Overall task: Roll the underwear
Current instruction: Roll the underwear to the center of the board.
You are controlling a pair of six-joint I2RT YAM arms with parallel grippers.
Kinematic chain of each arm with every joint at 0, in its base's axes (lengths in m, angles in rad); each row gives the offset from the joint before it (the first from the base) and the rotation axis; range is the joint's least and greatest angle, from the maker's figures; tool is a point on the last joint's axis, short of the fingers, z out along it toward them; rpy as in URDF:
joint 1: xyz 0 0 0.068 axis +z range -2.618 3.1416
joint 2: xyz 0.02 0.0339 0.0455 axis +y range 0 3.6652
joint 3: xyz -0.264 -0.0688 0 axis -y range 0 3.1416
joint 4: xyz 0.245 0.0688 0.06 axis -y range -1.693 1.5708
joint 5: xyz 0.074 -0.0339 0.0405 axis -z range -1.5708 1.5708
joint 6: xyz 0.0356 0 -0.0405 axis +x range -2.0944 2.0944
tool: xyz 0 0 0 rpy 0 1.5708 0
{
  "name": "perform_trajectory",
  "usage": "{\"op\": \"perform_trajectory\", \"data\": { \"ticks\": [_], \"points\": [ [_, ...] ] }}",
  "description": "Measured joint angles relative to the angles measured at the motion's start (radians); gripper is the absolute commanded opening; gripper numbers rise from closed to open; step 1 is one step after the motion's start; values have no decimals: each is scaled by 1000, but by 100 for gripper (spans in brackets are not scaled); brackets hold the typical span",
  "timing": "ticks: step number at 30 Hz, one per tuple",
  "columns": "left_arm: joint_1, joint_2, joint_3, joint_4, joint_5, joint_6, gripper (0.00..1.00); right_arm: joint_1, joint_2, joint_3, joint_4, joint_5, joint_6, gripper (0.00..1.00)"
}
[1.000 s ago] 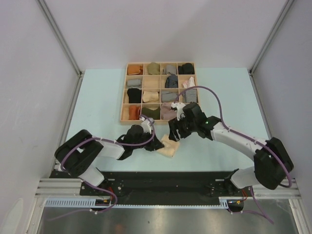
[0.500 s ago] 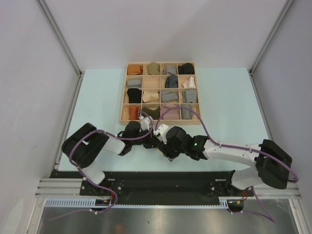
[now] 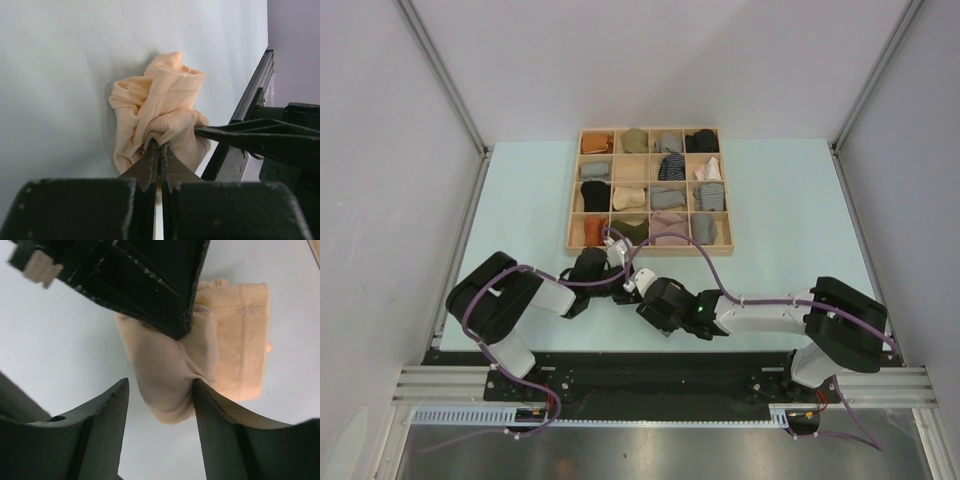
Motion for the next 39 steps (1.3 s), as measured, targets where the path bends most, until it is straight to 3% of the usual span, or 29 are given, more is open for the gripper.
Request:
{"op": "perform_trajectory", "data": {
  "ticks": [2,4,5,6,7,9,11,16,23,29,39],
  "points": [
    [2,0,0,0,3,0,0,2,22,2,9,23,14,58],
    [5,0,0,0,6,-7,0,6,45,12,11,49,33,50],
    [7,0,0,0,7,-9,2,7,54,17,11,58,40,36],
    [9,0,0,0,8,-14,5,8,66,23,11,76,50,28],
    [10,0,0,0,9,-16,9,8,78,31,10,101,59,12],
    [14,-5,0,0,7,-18,36,8,90,45,2,114,70,0],
    [21,-23,-6,-10,1,-18,65,6,93,55,-5,117,86,0],
    [69,-160,-63,-100,-33,-13,83,-39,72,57,-17,18,109,0],
    [92,-392,-108,-281,-175,31,87,-151,53,57,-4,-270,152,0],
    [85,-551,-183,-327,-245,89,82,-208,58,48,11,-561,196,0],
    [-72,-517,-193,-236,-266,206,69,-361,122,48,36,-845,216,0]
  ]
}}
